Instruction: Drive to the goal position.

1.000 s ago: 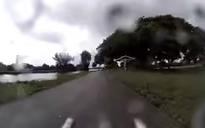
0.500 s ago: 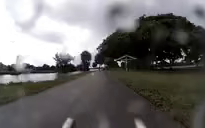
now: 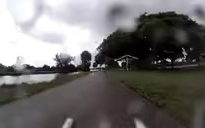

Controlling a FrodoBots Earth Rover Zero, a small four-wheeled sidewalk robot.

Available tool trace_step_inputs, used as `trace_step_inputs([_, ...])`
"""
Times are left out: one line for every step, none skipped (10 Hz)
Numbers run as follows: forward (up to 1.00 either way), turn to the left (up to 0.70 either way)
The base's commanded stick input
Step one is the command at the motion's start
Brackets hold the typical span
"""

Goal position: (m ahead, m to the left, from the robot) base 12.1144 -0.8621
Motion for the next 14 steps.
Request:
trace_step_inputs([1.0, 0.0])
trace_step_inputs([1.0, 0.0])
trace_step_inputs([1.0, 0.0])
trace_step_inputs([1.0, 0.0])
trace_step_inputs([1.0, 0.0])
trace_step_inputs([1.0, 0.0])
trace_step_inputs([1.0, 0.0])
trace_step_inputs([1.0, 0.0])
trace_step_inputs([1.0, 0.0])
trace_step_inputs([1.0, 0.0])
trace_step_inputs([1.0, 0.0])
trace_step_inputs([1.0, 0.0])
trace_step_inputs([1.0, 0.0])
trace_step_inputs([1.0, 0.0])
